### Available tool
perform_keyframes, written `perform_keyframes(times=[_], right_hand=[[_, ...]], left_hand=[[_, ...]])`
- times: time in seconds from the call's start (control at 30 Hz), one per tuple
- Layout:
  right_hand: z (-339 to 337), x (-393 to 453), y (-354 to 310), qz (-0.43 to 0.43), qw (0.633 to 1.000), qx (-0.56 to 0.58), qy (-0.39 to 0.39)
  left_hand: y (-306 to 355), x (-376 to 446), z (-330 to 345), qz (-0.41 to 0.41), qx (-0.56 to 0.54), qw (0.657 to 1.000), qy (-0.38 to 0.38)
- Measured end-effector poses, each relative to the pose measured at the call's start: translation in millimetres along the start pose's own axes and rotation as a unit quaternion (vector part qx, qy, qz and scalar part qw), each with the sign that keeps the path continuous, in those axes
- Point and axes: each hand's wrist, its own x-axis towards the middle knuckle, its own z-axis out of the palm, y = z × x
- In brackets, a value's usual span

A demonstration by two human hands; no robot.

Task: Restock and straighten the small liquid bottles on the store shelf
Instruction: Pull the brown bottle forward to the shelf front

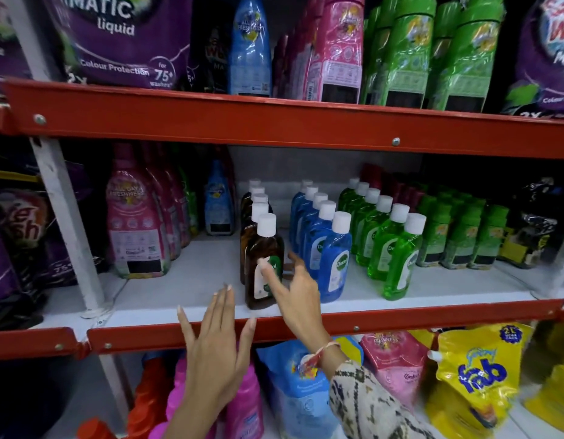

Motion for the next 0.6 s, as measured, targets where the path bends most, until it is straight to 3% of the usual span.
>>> perform_keyframes(times=[0.13,0.3,0.5,0.6], right_hand=[[-11.7,-1.9,6.0,-0.005,0.999,-0.019,-0.042],[-16.6,-6.1,4.4,-0.028,0.999,-0.027,-0.028],[-23.8,-11.8,11.8,-0.074,0.996,-0.012,-0.051],[-31.5,-12.0,13.7,-0.088,0.994,-0.015,-0.067]], left_hand=[[27.0,17.1,-12.0,-0.065,-0.152,0.983,-0.077],[36.2,34.8,-14.1,-0.120,-0.230,0.956,-0.140],[36.8,38.5,-30.5,-0.168,-0.375,0.901,-0.141],[39.7,35.3,-32.4,-0.163,-0.374,0.903,-0.136]])
